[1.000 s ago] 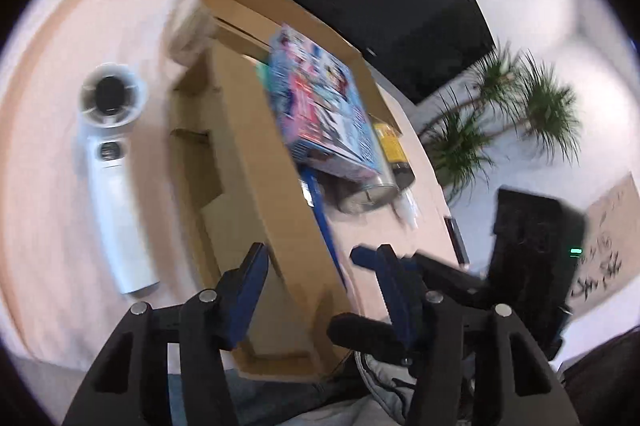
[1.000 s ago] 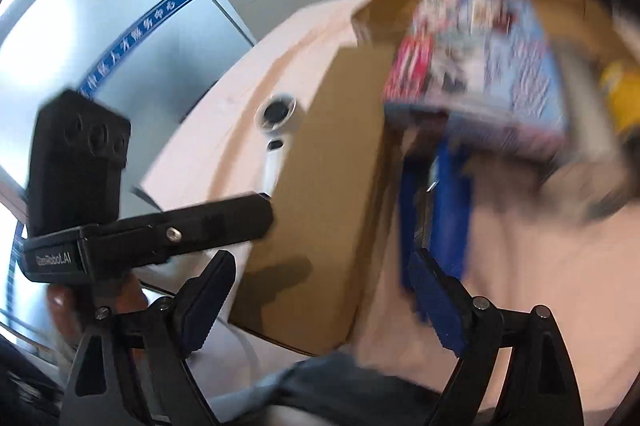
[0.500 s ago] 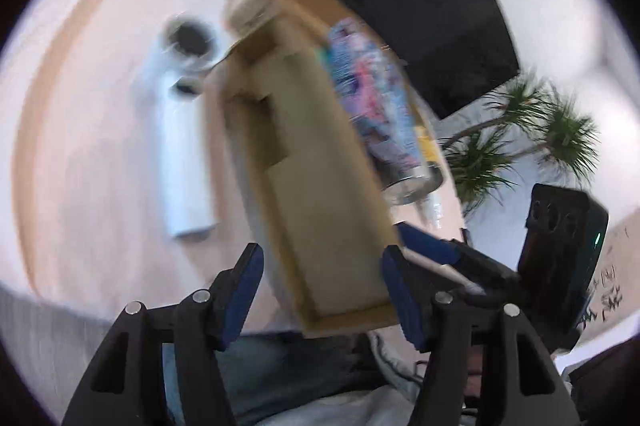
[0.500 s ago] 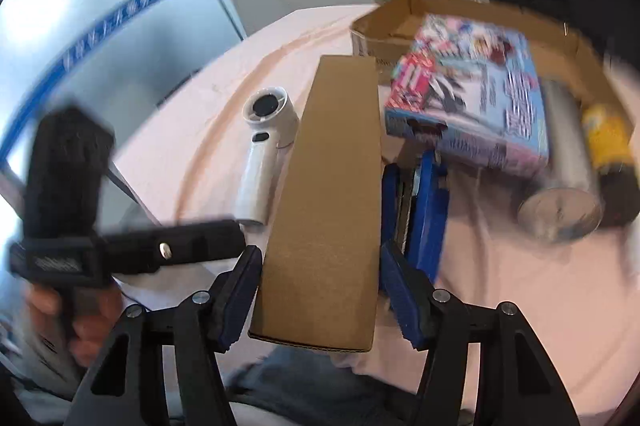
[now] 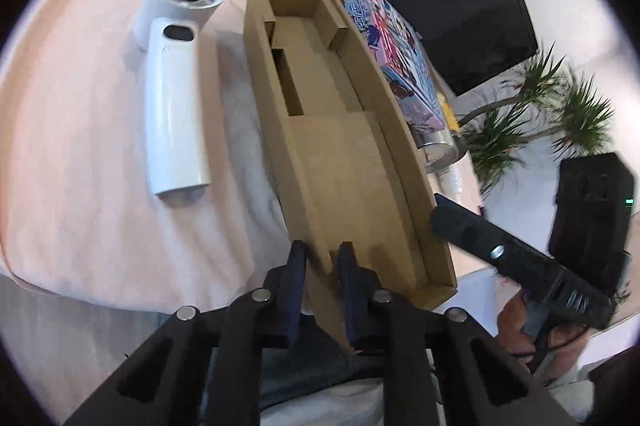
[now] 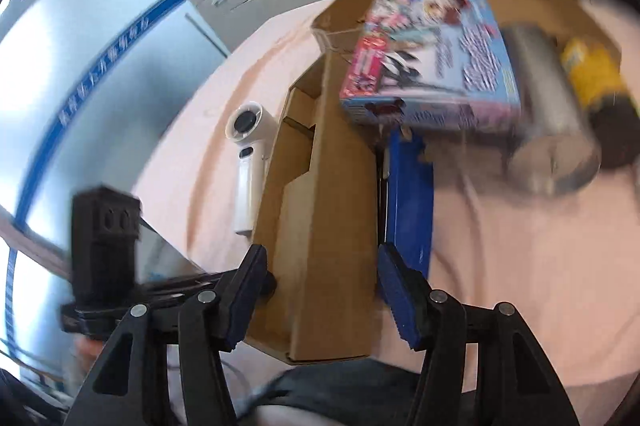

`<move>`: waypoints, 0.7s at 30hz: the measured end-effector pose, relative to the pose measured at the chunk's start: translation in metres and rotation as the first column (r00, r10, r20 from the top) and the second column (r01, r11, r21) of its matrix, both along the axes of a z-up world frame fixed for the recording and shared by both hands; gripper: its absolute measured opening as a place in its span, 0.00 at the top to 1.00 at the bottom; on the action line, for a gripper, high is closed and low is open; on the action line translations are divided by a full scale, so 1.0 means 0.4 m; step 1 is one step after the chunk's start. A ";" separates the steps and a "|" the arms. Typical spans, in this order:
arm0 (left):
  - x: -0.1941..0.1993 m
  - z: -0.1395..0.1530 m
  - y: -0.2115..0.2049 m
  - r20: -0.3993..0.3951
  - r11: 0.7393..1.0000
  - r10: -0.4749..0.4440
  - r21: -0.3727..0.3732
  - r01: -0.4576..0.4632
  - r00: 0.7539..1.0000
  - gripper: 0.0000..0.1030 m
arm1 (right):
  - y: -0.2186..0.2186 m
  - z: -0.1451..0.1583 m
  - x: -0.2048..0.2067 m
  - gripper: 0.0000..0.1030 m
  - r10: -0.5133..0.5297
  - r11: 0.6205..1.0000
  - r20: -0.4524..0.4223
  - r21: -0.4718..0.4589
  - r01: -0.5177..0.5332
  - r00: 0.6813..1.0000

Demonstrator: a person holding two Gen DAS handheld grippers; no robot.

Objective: Organize rigid objects
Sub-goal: 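Lift the cardboard insert with both tools and lower it into the box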

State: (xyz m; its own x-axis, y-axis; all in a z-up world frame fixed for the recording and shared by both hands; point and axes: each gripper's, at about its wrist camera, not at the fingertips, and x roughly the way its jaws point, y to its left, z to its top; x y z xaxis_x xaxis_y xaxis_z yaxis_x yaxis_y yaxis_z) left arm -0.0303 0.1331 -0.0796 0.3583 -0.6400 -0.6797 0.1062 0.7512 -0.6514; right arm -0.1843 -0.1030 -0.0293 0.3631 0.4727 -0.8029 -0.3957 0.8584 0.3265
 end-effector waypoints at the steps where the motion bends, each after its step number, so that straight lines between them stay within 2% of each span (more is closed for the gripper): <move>1: -0.002 0.004 -0.006 0.005 1.000 -0.005 0.020 0.005 1.000 0.85 | 0.023 -0.009 -0.003 0.50 0.019 0.999 0.006 -0.050 -0.018 1.000; 2: -0.004 0.013 -0.014 0.010 0.999 -0.001 0.036 0.001 1.000 0.85 | 0.036 -0.021 -0.002 0.57 0.038 0.997 -0.001 -0.072 -0.038 0.999; 3: -0.008 0.016 -0.014 0.018 0.999 0.007 0.051 -0.008 1.000 0.85 | 0.046 -0.037 -0.005 0.60 0.033 0.992 0.014 -0.121 -0.031 0.999; 4: -0.013 0.025 -0.012 0.028 0.997 0.020 0.076 -0.022 0.999 0.85 | 0.048 -0.047 -0.024 0.69 0.036 0.987 0.039 -0.160 -0.029 0.999; 5: -0.023 0.040 -0.011 0.049 0.993 0.029 0.113 -0.034 0.998 0.86 | 0.053 -0.050 -0.023 0.74 0.036 0.985 0.045 -0.170 -0.028 0.998; 6: -0.027 0.057 -0.011 0.062 0.990 0.038 0.132 -0.046 0.997 0.85 | 0.052 -0.053 -0.018 0.76 0.036 0.989 0.040 -0.143 -0.030 0.999; 7: -0.032 0.075 -0.001 0.075 0.989 0.047 0.139 -0.057 0.996 0.85 | 0.062 -0.049 -0.023 0.82 0.039 0.990 0.058 -0.140 -0.031 0.998; 8: -0.039 0.119 -0.002 0.107 0.983 0.055 0.171 -0.073 0.993 0.85 | 0.047 -0.033 -0.024 0.83 0.046 0.992 0.100 -0.124 -0.034 0.994; 11: -0.051 0.255 -0.006 0.256 0.954 0.050 0.273 -0.121 0.965 0.86 | 0.057 0.029 -0.037 0.84 0.047 0.998 0.210 -0.055 -0.036 0.977; 12: -0.044 0.295 -0.003 0.297 0.949 0.045 0.285 -0.134 0.954 0.86 | 0.058 0.058 -0.032 0.84 0.036 0.999 0.234 -0.019 -0.032 0.972; 15: 0.033 0.405 -0.009 0.406 0.933 0.001 0.329 -0.147 0.914 0.86 | 0.057 0.162 0.014 0.85 -0.018 0.998 0.326 0.070 -0.005 0.945; 17: 0.111 0.473 -0.025 0.477 0.919 -0.047 0.364 -0.149 0.878 0.86 | 0.051 0.232 0.071 0.85 -0.063 0.993 0.378 0.113 0.021 0.924; 19: 0.217 0.518 -0.036 0.497 0.916 -0.078 0.379 -0.135 0.864 0.87 | 0.037 0.306 0.152 0.85 -0.109 0.988 0.412 0.142 0.054 0.905; 21: 0.318 0.544 -0.049 0.492 0.912 -0.108 0.394 -0.111 0.864 0.87 | 0.015 0.387 0.249 0.85 -0.150 0.984 0.440 0.151 0.092 0.885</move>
State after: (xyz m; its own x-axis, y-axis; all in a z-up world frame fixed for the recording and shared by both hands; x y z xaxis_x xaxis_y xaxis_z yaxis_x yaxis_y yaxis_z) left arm 0.0971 0.1136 0.1381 0.7142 -0.3541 -0.6038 0.3285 0.9313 -0.1576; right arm -0.0848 -0.0969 0.1255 0.7310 0.4859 -0.4790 -0.4204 0.8737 0.2447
